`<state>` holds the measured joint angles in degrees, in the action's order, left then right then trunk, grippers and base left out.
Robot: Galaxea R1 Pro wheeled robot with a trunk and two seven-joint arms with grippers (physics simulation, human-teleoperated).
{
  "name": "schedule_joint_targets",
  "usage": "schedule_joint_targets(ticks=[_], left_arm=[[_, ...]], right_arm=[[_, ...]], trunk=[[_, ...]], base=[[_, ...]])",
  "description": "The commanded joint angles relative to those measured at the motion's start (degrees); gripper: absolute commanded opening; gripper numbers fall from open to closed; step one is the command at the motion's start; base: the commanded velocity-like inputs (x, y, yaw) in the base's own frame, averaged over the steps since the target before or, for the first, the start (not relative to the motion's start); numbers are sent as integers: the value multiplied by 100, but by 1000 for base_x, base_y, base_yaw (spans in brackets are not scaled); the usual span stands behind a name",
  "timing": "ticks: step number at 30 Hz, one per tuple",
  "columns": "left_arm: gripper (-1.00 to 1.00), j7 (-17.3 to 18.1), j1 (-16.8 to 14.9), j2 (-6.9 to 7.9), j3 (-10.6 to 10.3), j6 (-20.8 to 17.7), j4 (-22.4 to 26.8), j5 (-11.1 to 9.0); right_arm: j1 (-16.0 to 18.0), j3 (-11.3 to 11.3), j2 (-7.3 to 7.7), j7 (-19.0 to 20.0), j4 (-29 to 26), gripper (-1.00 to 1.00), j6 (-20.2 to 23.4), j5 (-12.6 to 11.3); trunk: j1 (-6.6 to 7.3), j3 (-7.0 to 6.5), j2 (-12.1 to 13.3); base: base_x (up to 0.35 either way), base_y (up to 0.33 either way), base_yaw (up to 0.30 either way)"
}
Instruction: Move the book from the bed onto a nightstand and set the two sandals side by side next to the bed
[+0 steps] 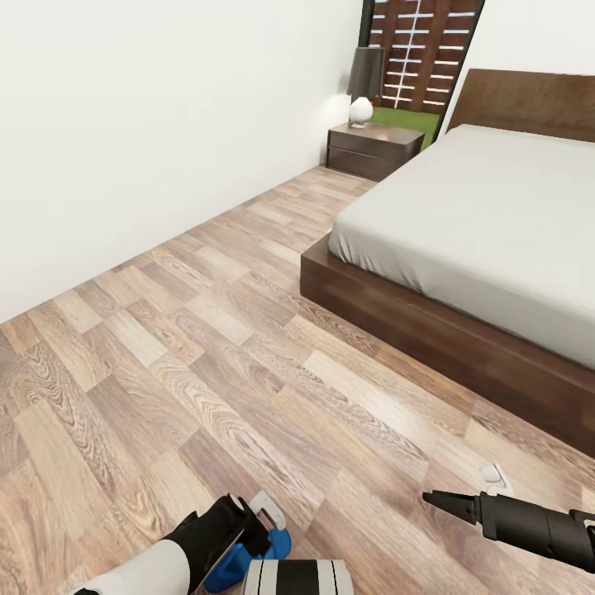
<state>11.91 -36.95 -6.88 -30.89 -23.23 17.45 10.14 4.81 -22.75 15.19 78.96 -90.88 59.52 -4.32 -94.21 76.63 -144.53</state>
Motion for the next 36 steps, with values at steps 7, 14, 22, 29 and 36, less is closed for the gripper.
schedule_joint_targets(ticks=[7,14,22,29,36], left_arm=[[100,-142,0,1,5,-24,11,66],[100,-212,2,2,4,-27,11,67],[100,-241,1,-4,4,-28,10,62],[100,-249,2,-6,-2,-24,12,59],[100,-250,0,-6,-4,-24,12,59]], right_arm=[[2,-2,2,6,0,100,48,-17],[2,-2,2,6,0,100,48,-17],[2,-2,2,6,0,100,48,-17],[2,-2,2,6,0,100,48,-17],[2,-2,2,6,0,100,48,-17]], trunk=[[1,4,-2],[1,4,-2],[-14,137,-10],[-17,159,-11],[-17,159,-11]], base=[[0,0,0],[0,0,0],[0,0,0],[0,0,0],[0,0,0]])
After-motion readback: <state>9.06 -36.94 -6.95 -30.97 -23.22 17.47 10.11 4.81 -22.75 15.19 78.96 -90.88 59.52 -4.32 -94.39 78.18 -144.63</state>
